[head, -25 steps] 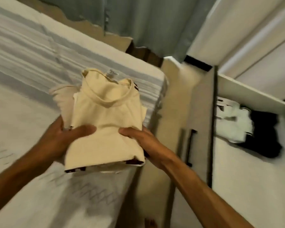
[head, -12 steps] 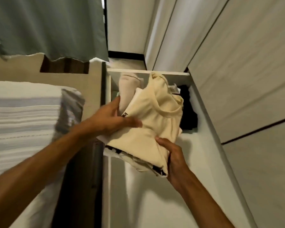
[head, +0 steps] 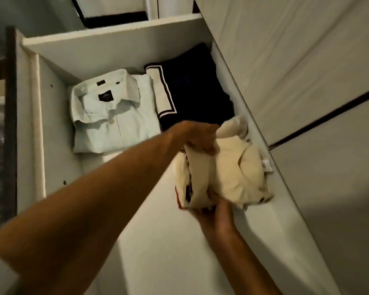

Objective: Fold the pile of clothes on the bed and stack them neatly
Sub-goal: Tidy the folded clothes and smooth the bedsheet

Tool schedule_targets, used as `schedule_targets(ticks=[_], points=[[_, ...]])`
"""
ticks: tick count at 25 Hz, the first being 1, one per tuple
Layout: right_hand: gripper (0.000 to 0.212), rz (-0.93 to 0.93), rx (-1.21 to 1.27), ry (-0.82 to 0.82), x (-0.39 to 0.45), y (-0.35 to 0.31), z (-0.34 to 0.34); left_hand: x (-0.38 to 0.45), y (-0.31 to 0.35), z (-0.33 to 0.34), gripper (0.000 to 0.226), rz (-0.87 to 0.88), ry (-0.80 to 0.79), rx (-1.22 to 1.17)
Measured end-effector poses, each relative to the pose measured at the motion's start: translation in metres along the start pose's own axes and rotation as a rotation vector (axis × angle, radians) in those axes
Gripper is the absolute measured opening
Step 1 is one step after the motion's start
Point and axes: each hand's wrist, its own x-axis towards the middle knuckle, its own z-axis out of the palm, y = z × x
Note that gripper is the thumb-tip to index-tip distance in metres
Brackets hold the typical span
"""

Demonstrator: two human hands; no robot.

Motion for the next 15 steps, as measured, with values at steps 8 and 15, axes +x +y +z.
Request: schedule_targets(ticks=[8,15], points=[[0.05,-0.15,-0.252,0.132,0.014,-0.03,0.005,-0.019,0.009,0.024,0.074,0.039,0.529,-0.018],[0.099,-0.358,-0.885,0.46,-0.052,0.028,0.1,-0.147,-0.062,0.028,0.051,0.092,0.614,-0.412]])
